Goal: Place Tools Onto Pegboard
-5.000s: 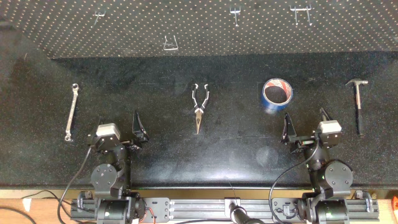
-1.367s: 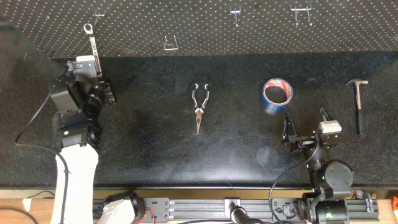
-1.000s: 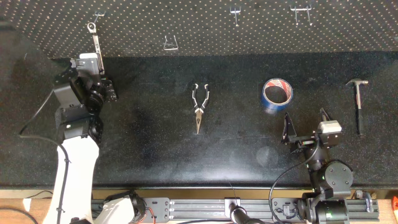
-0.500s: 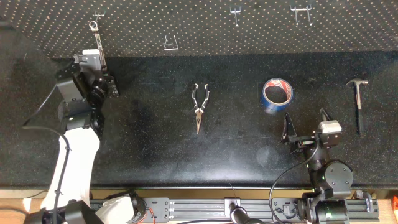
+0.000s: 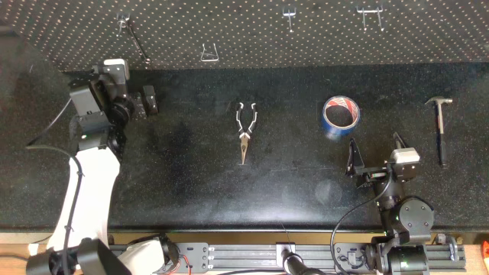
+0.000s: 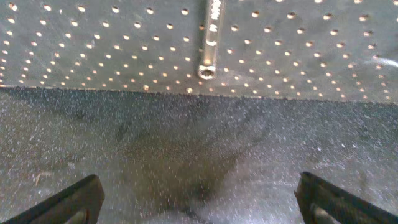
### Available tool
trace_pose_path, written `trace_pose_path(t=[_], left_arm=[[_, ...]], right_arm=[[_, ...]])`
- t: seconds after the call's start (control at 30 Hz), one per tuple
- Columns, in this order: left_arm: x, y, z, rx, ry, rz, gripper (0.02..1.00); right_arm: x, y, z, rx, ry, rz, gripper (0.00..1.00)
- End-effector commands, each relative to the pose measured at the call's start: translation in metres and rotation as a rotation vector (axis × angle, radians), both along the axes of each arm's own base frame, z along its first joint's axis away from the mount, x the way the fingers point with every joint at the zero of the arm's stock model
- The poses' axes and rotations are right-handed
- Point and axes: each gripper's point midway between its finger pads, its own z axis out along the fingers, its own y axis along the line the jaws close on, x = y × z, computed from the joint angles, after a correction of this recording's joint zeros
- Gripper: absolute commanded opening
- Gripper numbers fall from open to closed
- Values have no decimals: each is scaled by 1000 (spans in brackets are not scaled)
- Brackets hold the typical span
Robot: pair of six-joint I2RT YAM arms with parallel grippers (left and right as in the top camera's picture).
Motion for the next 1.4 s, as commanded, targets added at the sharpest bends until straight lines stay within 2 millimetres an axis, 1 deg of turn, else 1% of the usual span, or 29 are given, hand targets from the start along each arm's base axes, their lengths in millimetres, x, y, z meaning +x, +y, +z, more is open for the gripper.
trace_pose_path(t=[0.03,0.1,0.13,0.17,0.2,0.23,0.27,0.33,0.37,0.4,0.43,0.5,0.57,0.63,0.67,0.73,0.8,0.87,0.9,0.97,1.0,1.07,1.1,1.23,1.4], left_arm=[[-21,-45,63,4,-32,-103,996],[-41,-68,65,2,3,-168,998],[-49,-79,64,-68,25,-171,996],[-52,-86,59,-137,55,-120,996],[-58,-96,49,-175,109,-56,998],[-65,-115,36,-144,171,-54,998],[-76,-142,22,-102,230,-67,998],[-98,-181,3,-115,319,-47,996],[-109,-194,-7,-145,371,-25,996],[-124,-206,-19,-152,456,-3,998],[-131,-220,-29,-129,530,-35,996],[-117,-238,-36,-114,574,-48,996],[-94,-258,-40,-91,644,-48,998],[-77,-269,-42,-30,682,-99,996],[-63,-275,-44,-21,678,-107,996],[-47,-273,-52,-32,690,-80,996],[-41,-263,-60,-47,711,-44,996],[-30,-251,-62,-66,702,-7,996],[-26,-249,-63,-71,695,-1,996],[-25,-249,-73,-65,711,5,996],[-27,-250,-81,-67,736,5,996],[-26,-254,-90,-79,754,0,996],[-25,-258,-92,-93,752,-8,998],[-20,-260,-94,-81,735,-42,996],[-21,-261,-110,-69,767,-46,996]], right_arm=[[0,-1,-1,15,2,-1,976],[0,-1,-1,14,2,-1,976],[0,-1,-1,15,2,-1,976],[0,-1,-1,14,2,-1,976],[0,-1,-1,15,2,-1,976],[0,-1,-1,14,2,-1,976],[0,-1,-1,14,2,-1,976],[0,-1,-1,14,2,-1,976],[0,-1,-1,14,2,-1,976],[0,-1,-1,14,2,-1,976],[0,-1,-1,15,2,-1,976],[0,-1,-1,14,2,-1,976],[0,-1,-1,14,2,-1,976],[0,-1,-1,15,2,-1,976],[0,-1,-1,15,2,-1,976],[0,-1,-1,14,2,-1,976],[0,-1,-1,14,2,-1,976],[0,-1,-1,15,2,-1,976],[0,-1,-1,14,2,-1,976],[0,-1,-1,14,2,-1,978],[0,-1,-1,14,2,-1,976],[0,-1,-1,14,2,-1,976],[0,-1,-1,14,2,-1,976],[0,-1,-1,15,2,-1,976],[0,-1,-1,15,2,-1,976]])
